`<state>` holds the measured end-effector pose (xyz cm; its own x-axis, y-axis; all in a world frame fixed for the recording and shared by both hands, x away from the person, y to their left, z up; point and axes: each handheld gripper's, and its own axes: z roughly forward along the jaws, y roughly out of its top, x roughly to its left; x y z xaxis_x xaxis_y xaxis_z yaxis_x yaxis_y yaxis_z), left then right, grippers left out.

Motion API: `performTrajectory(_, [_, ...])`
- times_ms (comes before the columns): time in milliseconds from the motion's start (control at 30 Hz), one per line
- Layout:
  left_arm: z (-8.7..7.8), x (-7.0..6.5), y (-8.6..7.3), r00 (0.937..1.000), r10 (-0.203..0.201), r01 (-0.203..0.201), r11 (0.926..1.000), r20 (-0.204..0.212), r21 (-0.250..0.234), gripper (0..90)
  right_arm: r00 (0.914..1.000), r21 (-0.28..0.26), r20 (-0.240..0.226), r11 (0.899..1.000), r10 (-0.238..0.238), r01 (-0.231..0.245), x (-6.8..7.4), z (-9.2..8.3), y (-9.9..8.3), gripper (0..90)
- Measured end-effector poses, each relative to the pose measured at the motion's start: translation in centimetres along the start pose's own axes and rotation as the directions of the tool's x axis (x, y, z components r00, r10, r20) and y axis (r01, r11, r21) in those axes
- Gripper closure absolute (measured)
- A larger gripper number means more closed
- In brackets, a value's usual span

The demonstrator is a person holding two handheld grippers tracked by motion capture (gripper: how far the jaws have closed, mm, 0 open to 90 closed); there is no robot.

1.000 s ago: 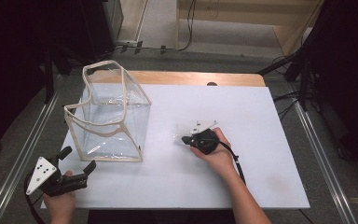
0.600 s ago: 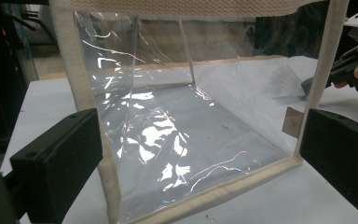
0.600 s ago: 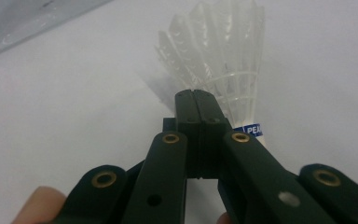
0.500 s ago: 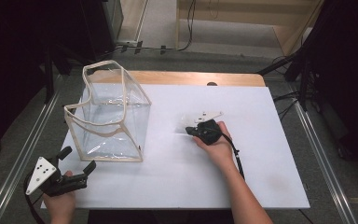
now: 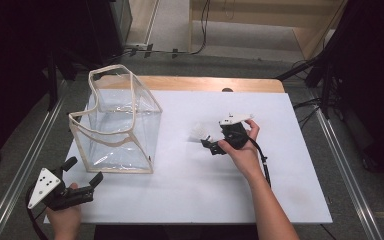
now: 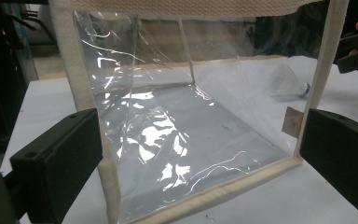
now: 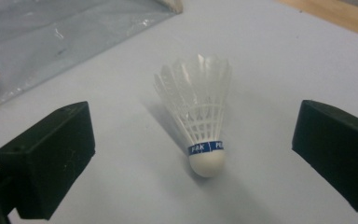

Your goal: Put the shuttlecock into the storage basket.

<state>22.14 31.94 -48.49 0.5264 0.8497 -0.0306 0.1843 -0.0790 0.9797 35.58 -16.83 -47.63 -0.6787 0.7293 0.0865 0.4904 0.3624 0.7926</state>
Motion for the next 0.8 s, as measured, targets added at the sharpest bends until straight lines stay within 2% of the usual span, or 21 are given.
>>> performTrajectory(133, [0.0, 0.0, 0.0, 1.0000, -0.001, 0.001, 1.0000, 0.001, -0.001, 0.0, 0.9993, 0.091, 0.028, 0.996, -0.026, 0.024, 0.3, 1.4, -0.3, 0.0])
performTrajectory(200, [0.0, 0.0, 0.0, 1.0000, 0.000, 0.000, 1.0000, 0.001, -0.001, 0.0, 0.9989, 0.101, 0.031, 0.994, -0.033, 0.030, 0.3, 1.6, -0.3, 0.0])
performTrajectory(300, [0.0, 0.0, 0.0, 1.0000, 0.000, 0.000, 1.0000, 0.000, -0.001, 0.0, 0.9982, 0.131, 0.052, 0.991, -0.030, 0.023, 0.2, 2.3, -0.6, 6.3])
performTrajectory(333, [0.0, 0.0, 0.0, 1.0000, -0.001, 0.001, 1.0000, 0.000, -0.002, 0.0, 0.9982, 0.132, 0.051, 0.991, -0.032, 0.025, 0.2, 2.5, -0.7, 12.0])
performTrajectory(400, [0.0, 0.0, 0.0, 1.0000, -0.001, 0.001, 1.0000, 0.000, -0.003, 0.0, 0.9976, 0.148, 0.060, 0.989, -0.033, 0.024, 0.3, 2.8, -0.8, 14.8])
performTrajectory(467, [0.0, 0.0, 0.0, 1.0000, -0.002, 0.002, 1.0000, 0.000, -0.003, 0.0, 0.9974, 0.158, 0.054, 0.987, -0.047, 0.038, 0.3, 3.0, -0.9, 27.9])
performTrajectory(533, [0.0, 0.0, 0.0, 1.0000, -0.002, 0.002, 1.0000, 0.000, -0.003, 0.0, 0.9971, 0.162, 0.054, 0.986, -0.053, 0.043, 0.4, 3.1, -0.9, 29.6])
performTrajectory(567, [0.0, 0.0, 0.0, 1.0000, -0.002, 0.002, 1.0000, 0.000, -0.003, 0.0, 0.9966, 0.173, 0.056, 0.984, -0.060, 0.049, 0.4, 3.3, -0.9, 37.0])
performTrajectory(733, [0.0, 0.0, 0.0, 1.0000, 0.001, -0.001, 1.0000, 0.000, -0.001, 0.0, 0.9945, 0.195, 0.085, 0.980, -0.062, 0.044, 0.4, 3.7, -1.1, 49.6])
performTrajectory(800, [0.0, 0.0, 0.0, 1.0000, 0.000, 0.000, 1.0000, 0.000, 0.000, 0.0, 0.9937, 0.198, 0.092, 0.979, -0.065, 0.046, 0.3, 3.7, -1.2, 58.4])
